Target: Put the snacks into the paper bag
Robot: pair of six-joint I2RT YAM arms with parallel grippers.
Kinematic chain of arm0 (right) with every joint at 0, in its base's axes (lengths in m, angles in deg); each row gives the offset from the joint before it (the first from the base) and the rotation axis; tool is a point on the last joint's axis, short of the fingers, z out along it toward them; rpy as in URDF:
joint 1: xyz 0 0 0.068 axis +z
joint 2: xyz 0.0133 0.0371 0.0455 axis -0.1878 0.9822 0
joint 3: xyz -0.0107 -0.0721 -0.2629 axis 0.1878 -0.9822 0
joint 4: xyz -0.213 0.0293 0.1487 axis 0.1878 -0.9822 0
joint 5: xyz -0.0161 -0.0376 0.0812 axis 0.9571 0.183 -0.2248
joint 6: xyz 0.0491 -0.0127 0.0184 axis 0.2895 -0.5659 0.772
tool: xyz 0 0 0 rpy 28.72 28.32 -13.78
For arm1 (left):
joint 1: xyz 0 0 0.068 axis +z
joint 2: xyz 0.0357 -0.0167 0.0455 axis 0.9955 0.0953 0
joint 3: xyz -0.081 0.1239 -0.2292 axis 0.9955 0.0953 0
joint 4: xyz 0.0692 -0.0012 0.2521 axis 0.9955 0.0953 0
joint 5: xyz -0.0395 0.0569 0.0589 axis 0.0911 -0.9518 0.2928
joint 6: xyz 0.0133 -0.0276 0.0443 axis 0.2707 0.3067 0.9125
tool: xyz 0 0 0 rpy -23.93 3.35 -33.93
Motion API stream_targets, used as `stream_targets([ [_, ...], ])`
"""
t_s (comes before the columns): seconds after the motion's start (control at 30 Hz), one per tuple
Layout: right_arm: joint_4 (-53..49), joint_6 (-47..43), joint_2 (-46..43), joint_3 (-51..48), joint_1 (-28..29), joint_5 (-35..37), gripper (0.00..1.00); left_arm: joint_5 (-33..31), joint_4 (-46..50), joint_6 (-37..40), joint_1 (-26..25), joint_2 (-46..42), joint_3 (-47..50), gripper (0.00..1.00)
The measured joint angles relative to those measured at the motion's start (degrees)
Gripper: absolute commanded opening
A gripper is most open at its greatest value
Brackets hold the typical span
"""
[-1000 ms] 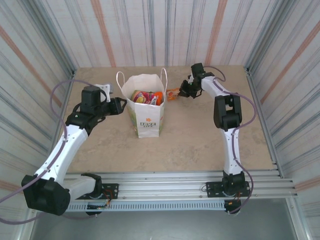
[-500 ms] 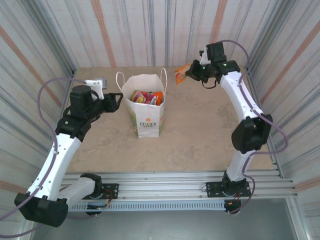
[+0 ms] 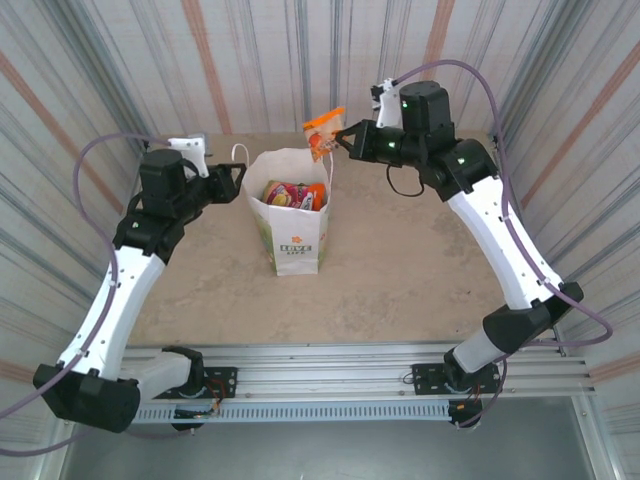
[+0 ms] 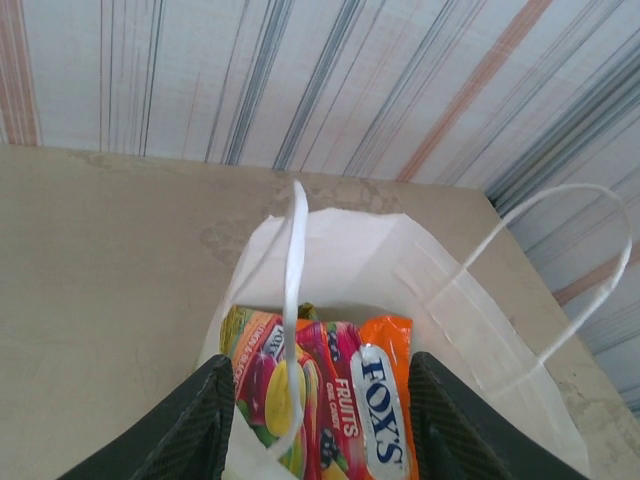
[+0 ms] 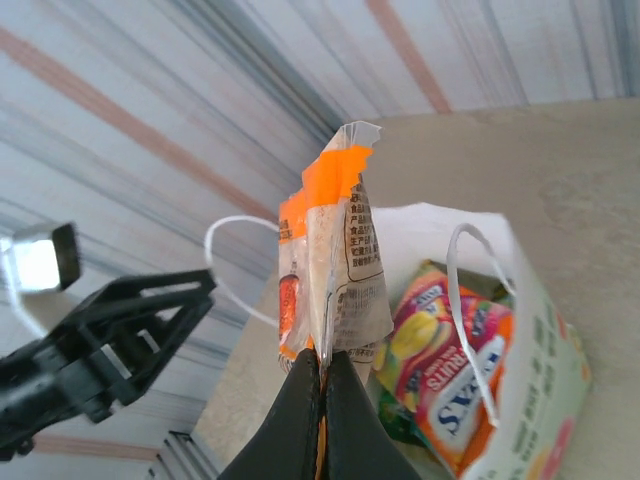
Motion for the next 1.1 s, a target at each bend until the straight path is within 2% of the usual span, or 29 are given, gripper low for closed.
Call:
stream_targets([
  [0.07,0.59,-0.52,0.37,0.24,1.73,0.42,0.0,-0.37,-0.55,0.26,0.0,1.68,-1.03,0.46],
  [0.13,0.59,-0.57,1.6,1.31,3.26,0.98,0.0,-0.66,-1.01,0.5,0.0,3.17,-1.53,0.38],
  [0.27,-0.22,-1.27,6.56,5.77,5.55,1.99,0.0,-0.83,-1.38,0.7,0.0,5.11,-1.57,0.1],
  [0.33,-1.6,-2.03,10.05,8.81,6.54,3.26,0.0,-0.76,-1.6,0.72,0.0,5.4,-1.57,0.0],
  [0.63,-9.81,-3.61,23.82,17.86,9.4,6.88,0.0,0.09,-1.81,0.87,0.0,5.38,-1.57,0.0],
  [0.9,-14.75,-3.54,28.79,20.26,10.86,6.8,0.05,0.39,-1.81,1.05,0.0,5.38,-1.57,0.0],
  [1.0,-17.77,-3.5,30.12,22.12,10.71,7.19,0.15,0.59,-1.81,1.05,0.0,5.38,-1.57,0.0],
  [1.07,-20.68,-3.48,31.26,24.52,10.64,8.46,0.31,0.61,-1.81,1.05,0.0,5.38,-1.57,0.0],
  [1.1,-22.34,-3.78,31.87,26.14,10.64,9.55,0.36,0.68,-1.81,1.05,0.0,5.38,-1.57,0.0],
])
